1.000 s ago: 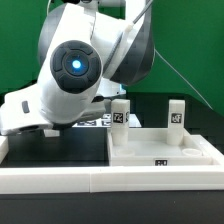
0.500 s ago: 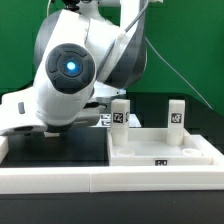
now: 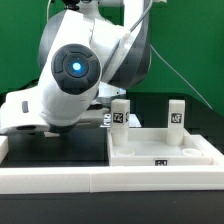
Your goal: Assemble square table
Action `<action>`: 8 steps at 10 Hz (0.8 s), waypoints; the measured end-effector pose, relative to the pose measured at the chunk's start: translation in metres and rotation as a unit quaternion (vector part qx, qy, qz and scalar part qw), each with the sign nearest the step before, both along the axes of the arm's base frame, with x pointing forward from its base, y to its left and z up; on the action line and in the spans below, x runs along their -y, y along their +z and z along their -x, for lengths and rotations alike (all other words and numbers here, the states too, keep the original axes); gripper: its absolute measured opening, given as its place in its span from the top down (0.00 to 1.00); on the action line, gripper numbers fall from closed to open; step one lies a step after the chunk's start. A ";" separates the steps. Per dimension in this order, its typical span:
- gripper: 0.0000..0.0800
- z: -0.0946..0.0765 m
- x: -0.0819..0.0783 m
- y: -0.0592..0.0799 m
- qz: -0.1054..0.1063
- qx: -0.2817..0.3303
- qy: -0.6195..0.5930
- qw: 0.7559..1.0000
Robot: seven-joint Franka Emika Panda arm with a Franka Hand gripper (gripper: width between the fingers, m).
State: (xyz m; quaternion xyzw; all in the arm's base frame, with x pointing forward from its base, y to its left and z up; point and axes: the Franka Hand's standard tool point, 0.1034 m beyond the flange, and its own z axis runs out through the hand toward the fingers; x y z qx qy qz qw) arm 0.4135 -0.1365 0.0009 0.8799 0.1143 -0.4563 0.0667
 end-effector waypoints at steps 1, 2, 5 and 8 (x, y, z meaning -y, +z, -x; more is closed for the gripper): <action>0.33 0.000 0.000 0.000 0.000 0.000 0.000 1.000; 0.56 0.000 -0.001 0.000 0.000 0.000 0.001 1.000; 0.64 -0.001 -0.003 0.000 0.000 0.000 0.003 1.000; 0.64 -0.002 -0.003 0.000 0.000 0.000 0.004 1.000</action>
Offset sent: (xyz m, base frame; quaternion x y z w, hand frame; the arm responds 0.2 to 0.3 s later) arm -0.0031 0.0054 -0.0037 -0.0007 0.0047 0.0060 1.0000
